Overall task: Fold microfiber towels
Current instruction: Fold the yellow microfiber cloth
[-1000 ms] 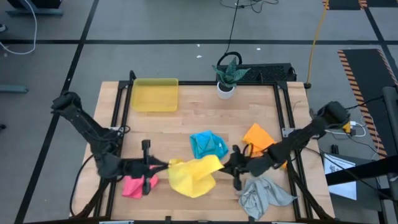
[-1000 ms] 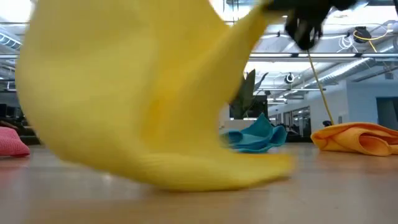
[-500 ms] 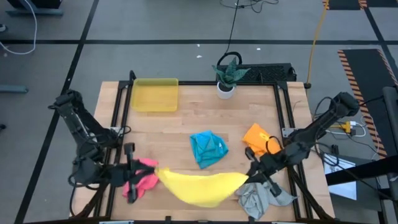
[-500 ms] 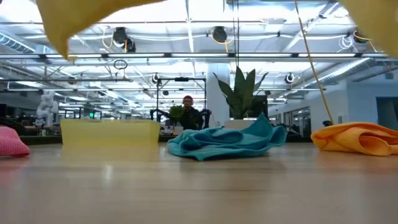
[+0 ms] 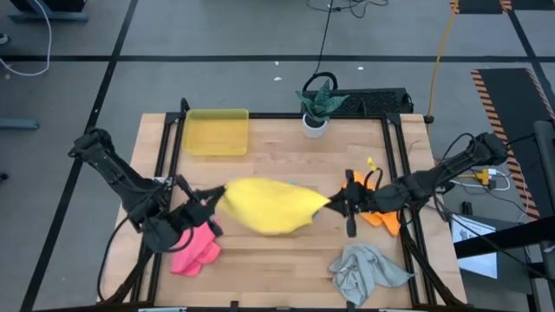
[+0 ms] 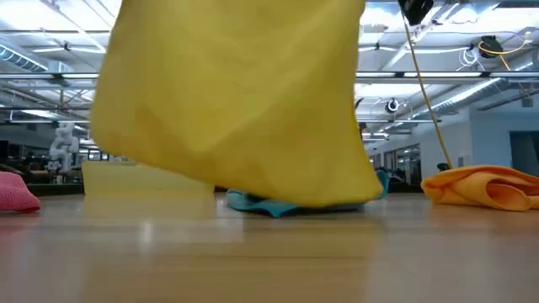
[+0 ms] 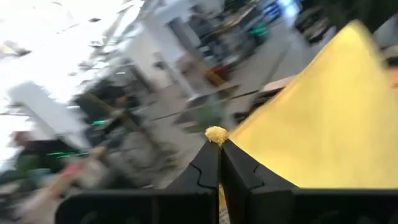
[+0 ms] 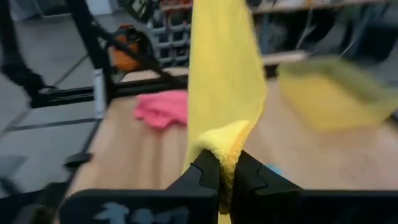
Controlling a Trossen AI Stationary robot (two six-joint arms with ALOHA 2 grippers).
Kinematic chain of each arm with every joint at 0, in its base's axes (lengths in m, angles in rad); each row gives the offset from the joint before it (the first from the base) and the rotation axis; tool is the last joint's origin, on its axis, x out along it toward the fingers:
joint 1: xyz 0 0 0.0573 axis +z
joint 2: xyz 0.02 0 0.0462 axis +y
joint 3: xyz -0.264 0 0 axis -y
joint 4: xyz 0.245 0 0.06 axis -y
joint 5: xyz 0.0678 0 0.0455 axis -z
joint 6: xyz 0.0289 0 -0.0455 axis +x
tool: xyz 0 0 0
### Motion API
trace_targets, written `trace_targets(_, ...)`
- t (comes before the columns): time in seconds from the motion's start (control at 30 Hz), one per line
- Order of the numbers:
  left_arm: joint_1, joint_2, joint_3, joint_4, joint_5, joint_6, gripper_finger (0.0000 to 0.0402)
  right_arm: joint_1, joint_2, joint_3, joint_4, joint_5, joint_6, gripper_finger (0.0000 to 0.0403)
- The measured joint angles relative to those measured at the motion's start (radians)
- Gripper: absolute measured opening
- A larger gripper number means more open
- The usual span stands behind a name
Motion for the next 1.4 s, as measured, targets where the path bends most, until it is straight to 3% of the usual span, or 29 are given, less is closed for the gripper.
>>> trace_targets(0.13,-0.014,0.000,0.000,-0.002,-0.015,0.054,0.0004,0.051,-0.046,0.000,0.043,0.085,-0.147,0.0000)
trace_targets(0.3,-0.075,0.000,0.000,0.004,0.057,0.010,0.0005,0.139,-0.051,0.000,0.118,0.075,-0.216,0.0000)
trace_targets(0.57,-0.195,0.000,0.000,0.229,0.188,-0.002,0.0008,0.248,0.000,0.000,0.326,-0.220,-0.114,0.0000)
trace_targets(0.67,-0.210,0.000,0.000,0.209,0.186,-0.010,0.0004,0.266,0.009,0.000,0.363,-0.229,-0.119,0.0000)
trace_targets(0.8,-0.166,0.000,0.000,0.067,0.157,-0.117,0.0009,0.256,0.004,0.000,0.313,-0.083,-0.148,0.0000)
trace_targets(1.0,-0.015,0.000,0.000,-0.182,0.134,-0.315,0.0006,0.171,0.004,0.000,0.195,0.184,-0.215,0.0000)
trace_targets(1.2,0.083,0.000,0.000,-0.073,-0.030,-0.027,0.0004,0.138,-0.036,0.000,0.216,0.362,-0.470,0.0000)
trace_targets(1.27,0.079,-0.001,0.000,-0.036,0.006,0.043,0.0007,0.160,-0.052,0.001,0.237,0.374,-0.544,0.0000)
trace_targets(1.4,0.050,-0.001,0.000,-0.116,0.223,-0.010,0.0004,0.203,-0.050,-0.005,0.188,0.366,-0.529,0.0000)
